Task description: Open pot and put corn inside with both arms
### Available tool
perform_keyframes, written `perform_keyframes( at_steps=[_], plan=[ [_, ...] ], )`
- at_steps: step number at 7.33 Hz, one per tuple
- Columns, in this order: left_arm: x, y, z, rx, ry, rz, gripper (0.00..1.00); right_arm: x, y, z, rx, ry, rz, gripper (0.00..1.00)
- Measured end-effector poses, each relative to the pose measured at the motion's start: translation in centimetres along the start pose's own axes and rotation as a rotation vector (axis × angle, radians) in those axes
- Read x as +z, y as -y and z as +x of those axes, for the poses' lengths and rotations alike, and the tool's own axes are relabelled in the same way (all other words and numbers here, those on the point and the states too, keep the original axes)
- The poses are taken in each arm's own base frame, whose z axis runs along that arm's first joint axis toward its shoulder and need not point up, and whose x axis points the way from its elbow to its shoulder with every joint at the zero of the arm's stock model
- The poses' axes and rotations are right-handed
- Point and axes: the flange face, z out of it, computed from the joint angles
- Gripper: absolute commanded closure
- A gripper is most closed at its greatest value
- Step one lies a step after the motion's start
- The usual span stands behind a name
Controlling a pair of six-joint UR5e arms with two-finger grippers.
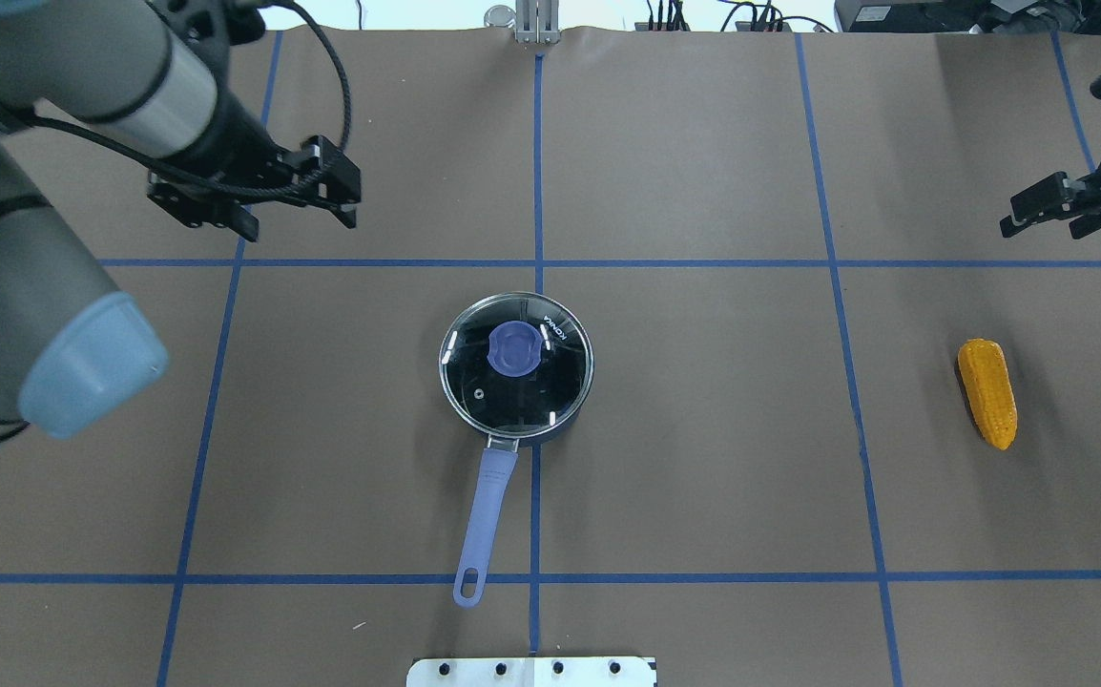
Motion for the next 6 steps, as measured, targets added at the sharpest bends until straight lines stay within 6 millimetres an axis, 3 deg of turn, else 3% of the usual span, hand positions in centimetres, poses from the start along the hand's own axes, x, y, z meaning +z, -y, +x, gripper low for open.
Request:
perform_keyframes(
  at_steps=[1, 3, 6],
  plan=[
    [2.1, -1.8, 2.6, -0.006, 0.003, -0.004, 0.03, 1.5, -1.1, -0.2, -0.011, -0.01, 0.002, 0.01],
    [5.8, -3.3, 7.2, -0.025, -0.004, -0.011, 0.03, 3.6, -3.6, -0.1, -0.021, -0.008, 0.018, 0.01],
    [9.4, -5.7, 13.0, -0.053, 0.006, 0.001, 0.03, 3.9, -6.8, 1.9, -0.027, 0.005, 0.03, 0.01]
  ],
)
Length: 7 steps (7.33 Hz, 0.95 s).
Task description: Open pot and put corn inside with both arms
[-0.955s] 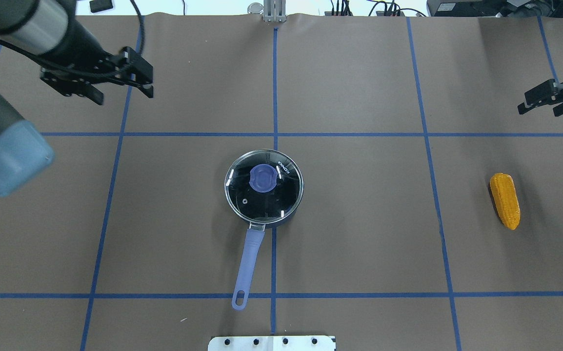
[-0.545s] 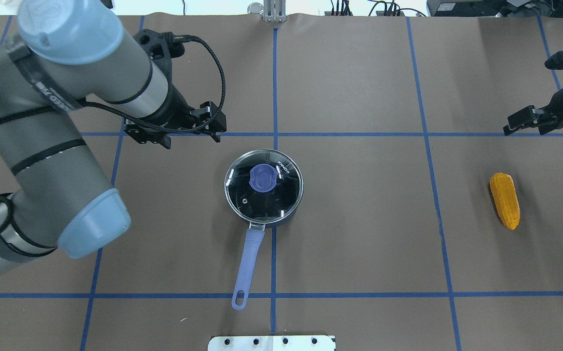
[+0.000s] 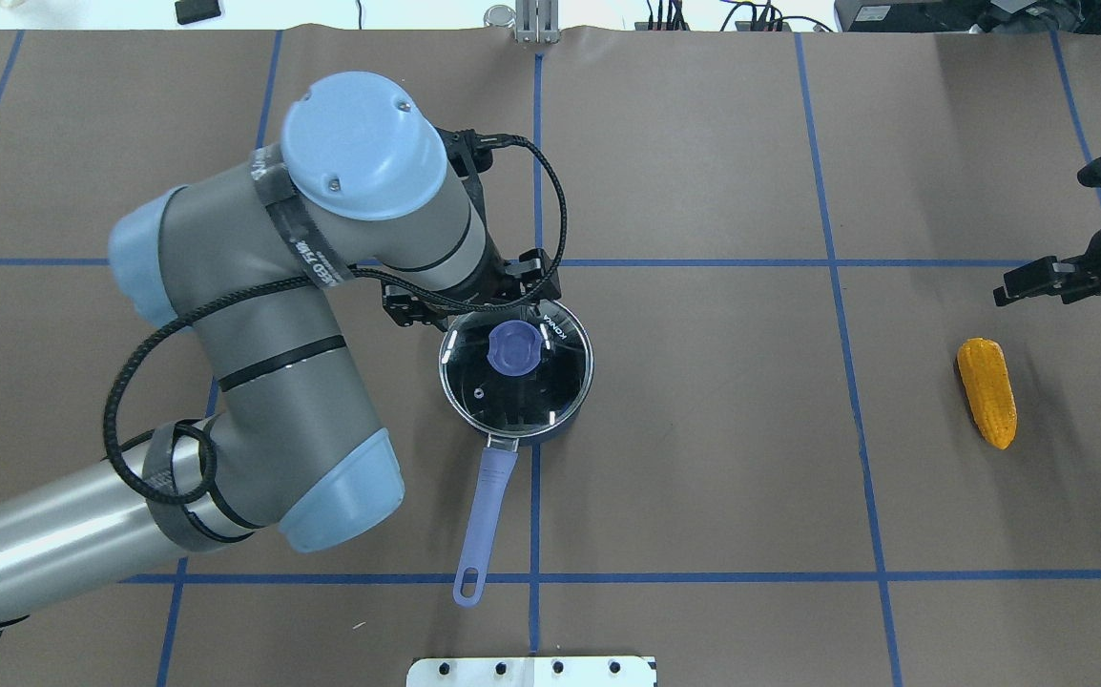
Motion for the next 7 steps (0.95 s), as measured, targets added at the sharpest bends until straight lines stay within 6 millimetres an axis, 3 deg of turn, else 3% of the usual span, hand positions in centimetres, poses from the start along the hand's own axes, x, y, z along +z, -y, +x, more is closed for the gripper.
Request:
perform_keyframes(
  at_steps=[2, 5, 7],
  plan=[
    [2.7, -0.9, 1.3, 0.0, 0.023, 0.007, 0.03, -0.7, -1.1, 0.0, 0.006, 0.009, 0.004, 0.01],
    [6.1, -0.3, 1.3, 0.004, 0.03, 0.011, 0.05, -0.9, -1.1, -0.4, 0.008, 0.014, 0.008, 0.01],
    [6.6, -0.2, 1.3, 0.004, 0.033, 0.01, 0.25, -0.9, -0.9, -0.5, 0.007, 0.014, 0.01, 0.01]
  ],
)
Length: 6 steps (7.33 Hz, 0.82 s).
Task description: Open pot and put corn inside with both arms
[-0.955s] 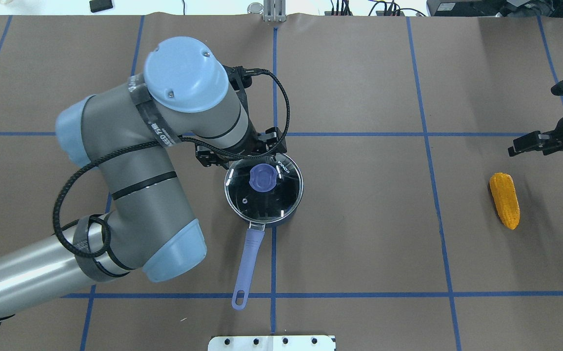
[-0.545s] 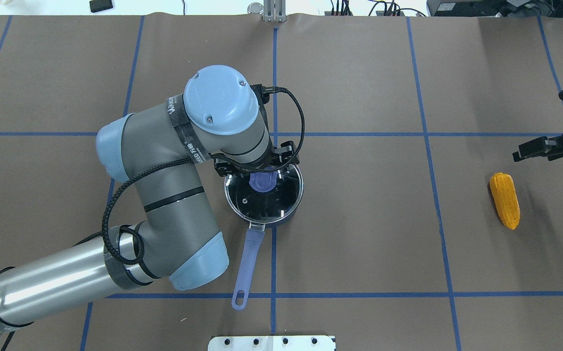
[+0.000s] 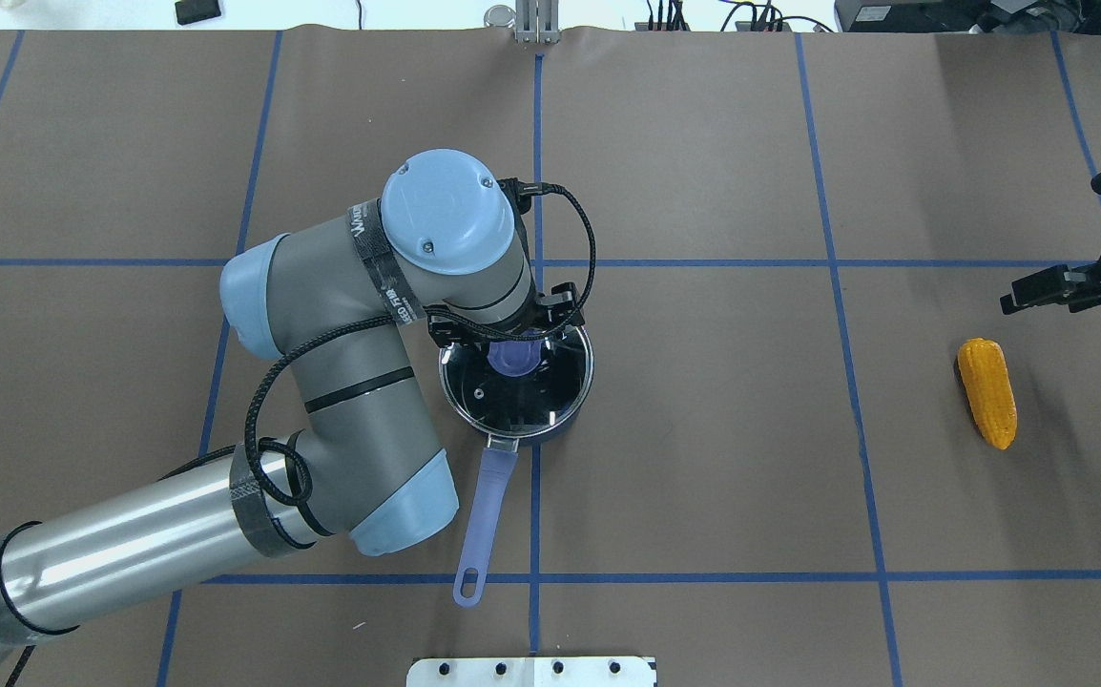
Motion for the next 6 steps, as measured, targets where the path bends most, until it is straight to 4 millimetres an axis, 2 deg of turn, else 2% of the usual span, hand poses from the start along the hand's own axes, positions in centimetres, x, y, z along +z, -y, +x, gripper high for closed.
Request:
perform_keyframes(
  at_steps=[2, 4, 6],
  plan=[
    [0.11, 0.04, 0.02, 0.005, 0.0, 0.0, 0.42, 0.02, 0.06, -0.03, 0.0, 0.0, 0.0, 0.01],
    [0.1, 0.03, 0.05, 0.009, 0.0, -0.001, 0.51, 0.04, 0.07, -0.09, 0.0, 0.002, -0.001, 0.01],
    [-0.34, -0.1, 0.15, 0.011, -0.008, -0.001, 0.51, 0.13, -0.03, -0.16, 0.002, 0.004, -0.006, 0.01]
  ],
)
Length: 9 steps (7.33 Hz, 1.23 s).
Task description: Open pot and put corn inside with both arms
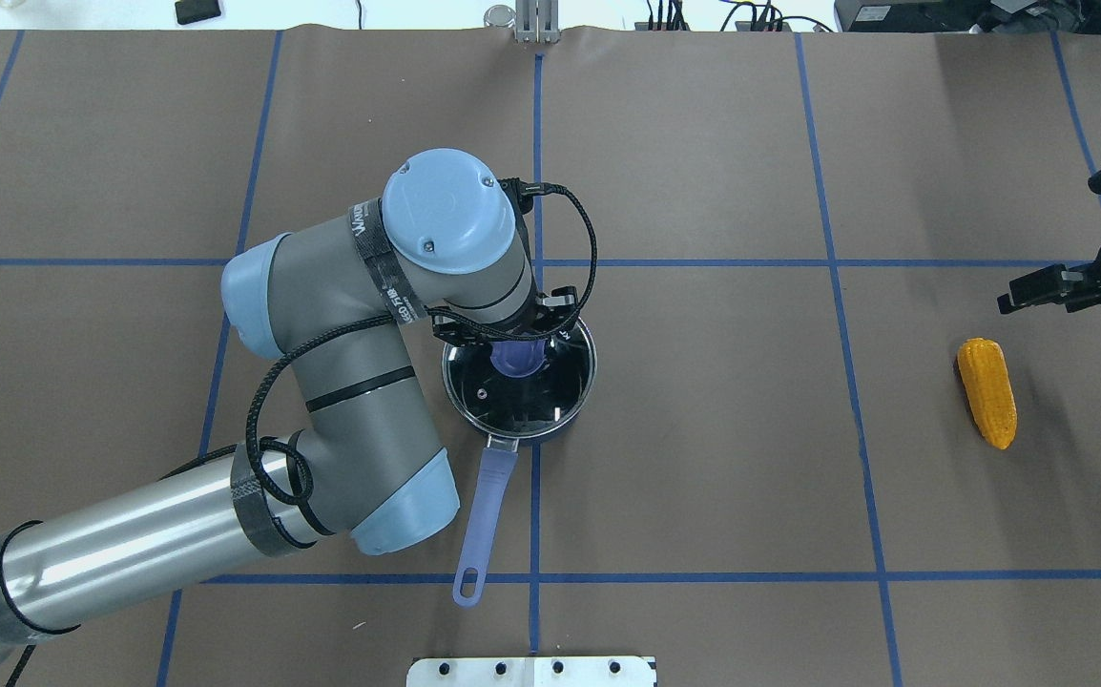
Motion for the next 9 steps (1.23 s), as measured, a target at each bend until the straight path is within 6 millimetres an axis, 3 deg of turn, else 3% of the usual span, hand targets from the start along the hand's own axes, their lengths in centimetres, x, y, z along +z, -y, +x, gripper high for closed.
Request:
perform_keyframes(
  at_steps=[2, 4, 5, 7, 9],
  plan=[
    [-1.9, -0.2, 0.2, 0.007, -0.023, 0.005, 0.52, 0.7, -0.5, 0.1, 0.0, -0.006, -0.015, 0.01],
    [-5.8, 0.7, -1.3, 0.041, -0.021, 0.013, 0.52, 2.0, -1.5, -0.6, 0.006, -0.013, -0.04, 0.01],
    [-8.1, 1.8, -3.7, 0.074, -0.012, 0.016, 0.53, 2.8, -1.9, -1.6, 0.025, -0.015, -0.051, 0.01],
    [-11.7, 4.6, -11.9, 0.164, 0.002, 0.015, 0.53, 4.5, -2.9, -3.3, 0.041, -0.036, -0.06, 0.01],
    [-13.1, 7.6, -19.5, 0.23, 0.028, 0.007, 0.53, 5.7, -4.1, -4.5, 0.043, -0.055, -0.067, 0.01]
  ],
)
